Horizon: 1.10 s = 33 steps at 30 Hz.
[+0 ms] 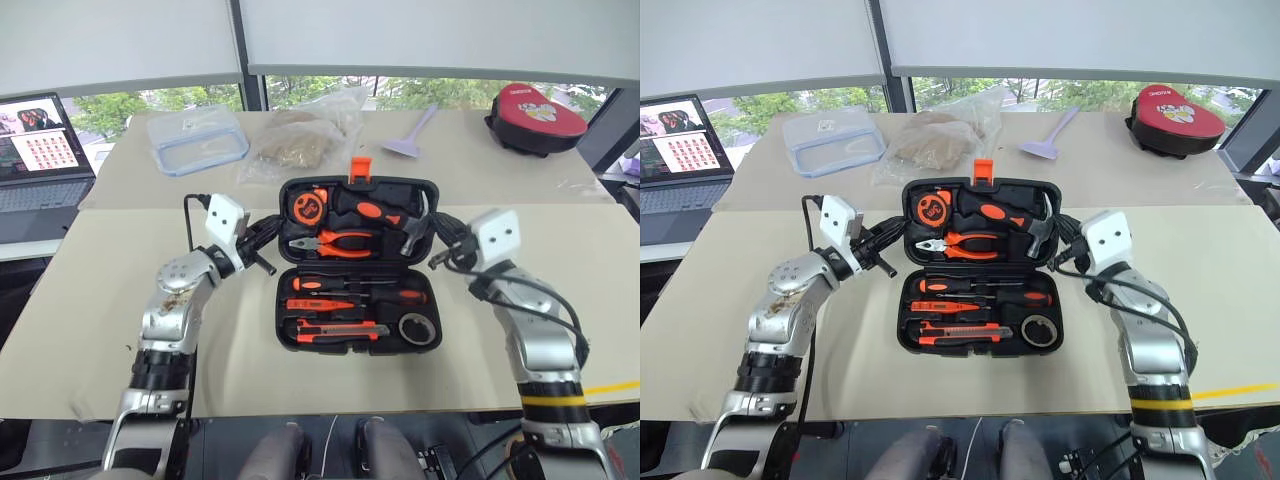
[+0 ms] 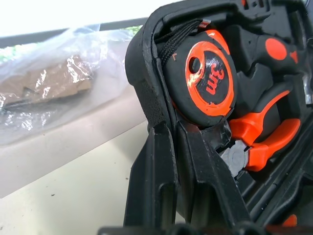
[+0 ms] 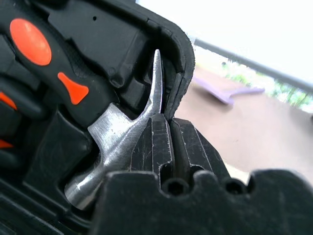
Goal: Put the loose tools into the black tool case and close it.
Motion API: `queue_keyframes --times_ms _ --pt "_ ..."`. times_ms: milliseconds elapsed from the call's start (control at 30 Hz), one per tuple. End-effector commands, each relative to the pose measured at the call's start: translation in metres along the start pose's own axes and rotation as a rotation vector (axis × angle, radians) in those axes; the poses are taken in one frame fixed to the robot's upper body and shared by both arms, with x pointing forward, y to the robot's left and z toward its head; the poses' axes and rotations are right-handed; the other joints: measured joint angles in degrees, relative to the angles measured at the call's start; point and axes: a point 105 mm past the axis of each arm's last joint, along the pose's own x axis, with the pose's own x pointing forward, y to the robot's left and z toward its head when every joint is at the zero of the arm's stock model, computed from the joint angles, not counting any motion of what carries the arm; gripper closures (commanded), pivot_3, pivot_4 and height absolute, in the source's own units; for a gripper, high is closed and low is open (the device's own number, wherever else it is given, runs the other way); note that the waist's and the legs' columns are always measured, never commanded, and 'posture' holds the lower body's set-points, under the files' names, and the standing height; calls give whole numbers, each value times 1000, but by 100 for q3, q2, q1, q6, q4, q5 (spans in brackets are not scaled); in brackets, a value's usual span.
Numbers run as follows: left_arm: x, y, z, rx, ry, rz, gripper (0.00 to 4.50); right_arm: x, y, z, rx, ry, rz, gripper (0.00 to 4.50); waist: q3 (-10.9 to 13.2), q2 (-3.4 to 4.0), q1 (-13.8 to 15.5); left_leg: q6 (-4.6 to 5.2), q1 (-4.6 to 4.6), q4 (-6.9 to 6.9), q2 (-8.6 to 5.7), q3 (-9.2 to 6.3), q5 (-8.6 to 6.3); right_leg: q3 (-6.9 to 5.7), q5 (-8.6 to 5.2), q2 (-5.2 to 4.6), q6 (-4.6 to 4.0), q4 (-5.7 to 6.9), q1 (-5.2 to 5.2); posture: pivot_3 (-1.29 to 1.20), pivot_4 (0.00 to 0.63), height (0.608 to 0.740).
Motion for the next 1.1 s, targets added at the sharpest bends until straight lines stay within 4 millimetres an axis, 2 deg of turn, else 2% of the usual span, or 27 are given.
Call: queue_keyframes --times_ms 33,300,400,467,500,600,700,733,800,900,967,1067,1100 --pt "-12 -6 -10 -7 41 12 4479 -14 9 24 -125 -99 51 4500 -3 5 2 0 2 0 0 4 0 -1 0 2 0 -3 0 0 150 722" --pt "-34 -8 -19 -55 78 74 4479 -46 36 13 -305 -100 167 4500 -11 15 -7 -2 87 -25 8 21 -3 7 -8 10 -2 -31 69 0 150 722" --pt "-46 -6 -22 -72 106 104 3496 -59 41 12 -305 -86 201 4500 -11 15 -13 -5 154 -50 13 23 -9 15 -23 13 -6 -44 128 0 150 722" --pt "-57 -5 -23 -82 123 114 2844 -71 46 17 -277 -81 246 4500 -11 14 -13 -5 154 -69 12 33 -10 24 -26 14 -7 -40 116 0 150 722" --pt "-67 -3 -23 -82 141 123 2267 -80 48 21 -257 -68 272 4147 -9 12 -9 -7 153 -69 14 33 -10 39 -26 15 -9 -35 111 0 150 722" --pt "-92 0 -14 -107 185 101 1396 -100 47 32 -174 -6 329 3340 -5 9 14 -11 146 -77 21 32 -12 59 -28 18 -12 -35 99 0 150 722" --pt "-117 -2 -3 -161 259 -8 187 -121 49 38 -63 93 448 3260 0 9 36 -10 140 -76 25 32 -17 61 -31 19 -16 -44 102 0 150 722" --pt "-122 -3 -2 -175 280 -31 16 -126 50 39 -40 114 478 3260 0 9 37 -7 141 -74 24 31 -19 60 -31 18 -16 -47 105 0 150 722" --pt "-128 -3 -2 -194 312 -59 16 -132 52 41 -24 131 512 3260 0 10 53 1 158 -77 29 28 -26 53 -32 20 -15 -69 112 0 150 722" --pt "-144 6 -17 -139 429 -106 16 -151 64 29 -7 216 634 3260 0 9 68 -17 162 -79 31 24 -57 43 -31 23 -15 -89 123 0 150 722" --pt "-135 25 -29 -70 479 -100 16 -159 72 15 -9 290 693 3260 -1 10 119 -35 163 -85 31 22 -45 40 -31 23 -15 -92 126 0 150 722" --pt "-100 48 -31 20 477 -125 0 -175 88 4 18 365 805 3974 6 -3 249 -42 167 -81 28 18 -44 15 -26 15 -20 -99 139 0 150 722" --pt "-88 50 -29 44 462 -150 0 -178 91 4 29 376 831 4383 6 -13 258 -40 164 -70 26 6 -46 -7 -24 13 -18 -102 146 0 150 722"
